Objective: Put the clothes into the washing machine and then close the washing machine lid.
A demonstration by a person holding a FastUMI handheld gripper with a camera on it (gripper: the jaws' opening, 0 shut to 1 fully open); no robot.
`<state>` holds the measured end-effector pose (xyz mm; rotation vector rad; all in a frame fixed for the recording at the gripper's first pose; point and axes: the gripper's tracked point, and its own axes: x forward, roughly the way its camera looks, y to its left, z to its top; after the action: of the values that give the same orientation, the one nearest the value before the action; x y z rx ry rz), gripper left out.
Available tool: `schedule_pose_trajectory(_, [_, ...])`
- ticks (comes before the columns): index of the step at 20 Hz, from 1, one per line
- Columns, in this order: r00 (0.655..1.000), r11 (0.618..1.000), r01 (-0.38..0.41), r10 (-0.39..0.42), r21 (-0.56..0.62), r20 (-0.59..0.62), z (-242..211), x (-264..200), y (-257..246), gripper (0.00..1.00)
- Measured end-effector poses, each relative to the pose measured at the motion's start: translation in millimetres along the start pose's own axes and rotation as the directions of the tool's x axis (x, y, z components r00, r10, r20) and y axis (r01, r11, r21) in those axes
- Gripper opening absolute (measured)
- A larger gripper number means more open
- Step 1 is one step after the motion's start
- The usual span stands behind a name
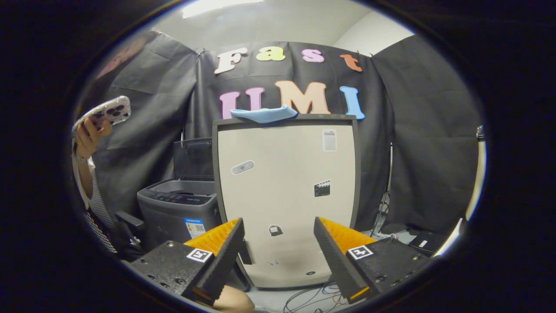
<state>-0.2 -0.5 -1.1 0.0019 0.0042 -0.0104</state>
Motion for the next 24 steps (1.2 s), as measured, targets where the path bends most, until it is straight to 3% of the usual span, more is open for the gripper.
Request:
schedule_pose_trajectory(14, [1.000, 0.999, 0.031, -0.031, 0.027, -0.007, -1.7, 0.7, -8.3, 0.97])
schedule_pose_trajectory(19, [0.992, 0.991, 0.127, -0.128, 0.048, 0.002, 1.7, 4.6, -27.1, 0.97])
schedule_pose_trajectory(24, [0.988, 0.989, 0.147, -0.148, 0.018, 0.051, 52.2, 25.5, -15.4, 0.97])
